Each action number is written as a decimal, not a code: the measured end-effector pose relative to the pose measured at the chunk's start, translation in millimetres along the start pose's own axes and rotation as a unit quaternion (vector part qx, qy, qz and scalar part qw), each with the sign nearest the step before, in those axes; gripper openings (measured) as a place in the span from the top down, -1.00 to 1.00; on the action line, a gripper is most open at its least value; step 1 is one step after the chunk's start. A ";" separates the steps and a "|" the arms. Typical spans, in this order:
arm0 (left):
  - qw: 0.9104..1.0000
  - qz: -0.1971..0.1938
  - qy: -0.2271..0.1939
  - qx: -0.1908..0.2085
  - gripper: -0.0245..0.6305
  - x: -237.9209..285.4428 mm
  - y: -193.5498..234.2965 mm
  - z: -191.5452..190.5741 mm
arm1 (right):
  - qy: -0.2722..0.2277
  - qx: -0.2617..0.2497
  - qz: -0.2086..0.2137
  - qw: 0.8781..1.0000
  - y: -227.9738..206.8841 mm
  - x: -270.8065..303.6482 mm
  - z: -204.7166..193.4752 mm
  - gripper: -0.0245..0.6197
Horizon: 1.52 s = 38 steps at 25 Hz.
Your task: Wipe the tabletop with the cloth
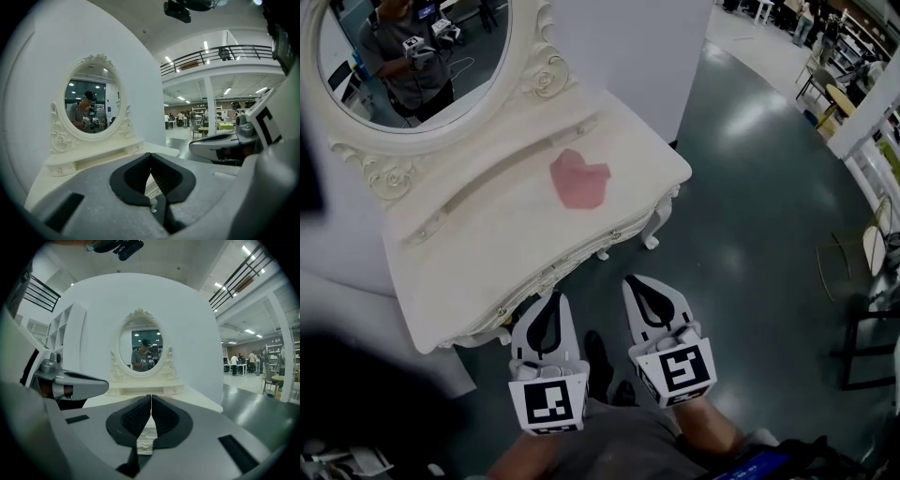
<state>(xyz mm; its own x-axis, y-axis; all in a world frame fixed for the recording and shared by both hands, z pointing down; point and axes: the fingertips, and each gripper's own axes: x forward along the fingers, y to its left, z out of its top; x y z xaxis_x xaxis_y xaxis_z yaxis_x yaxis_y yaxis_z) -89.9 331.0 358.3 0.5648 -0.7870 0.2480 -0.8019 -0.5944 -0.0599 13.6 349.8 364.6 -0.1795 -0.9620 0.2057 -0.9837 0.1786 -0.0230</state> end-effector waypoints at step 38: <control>0.999 -0.001 -0.028 -0.021 0.88 197.3 116.0 55.5 | 0.009 -0.053 0.025 0.998 -64.0 232.1 60.4 0.88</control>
<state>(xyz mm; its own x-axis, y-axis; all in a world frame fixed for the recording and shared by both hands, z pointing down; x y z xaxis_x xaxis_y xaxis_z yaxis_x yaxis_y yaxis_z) -60.7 97.7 346.6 0.5752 -0.7950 0.1925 -0.8079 -0.5891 -0.0187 34.0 102.6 354.8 -0.2263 -0.9480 0.2238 -0.9665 0.2472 0.0697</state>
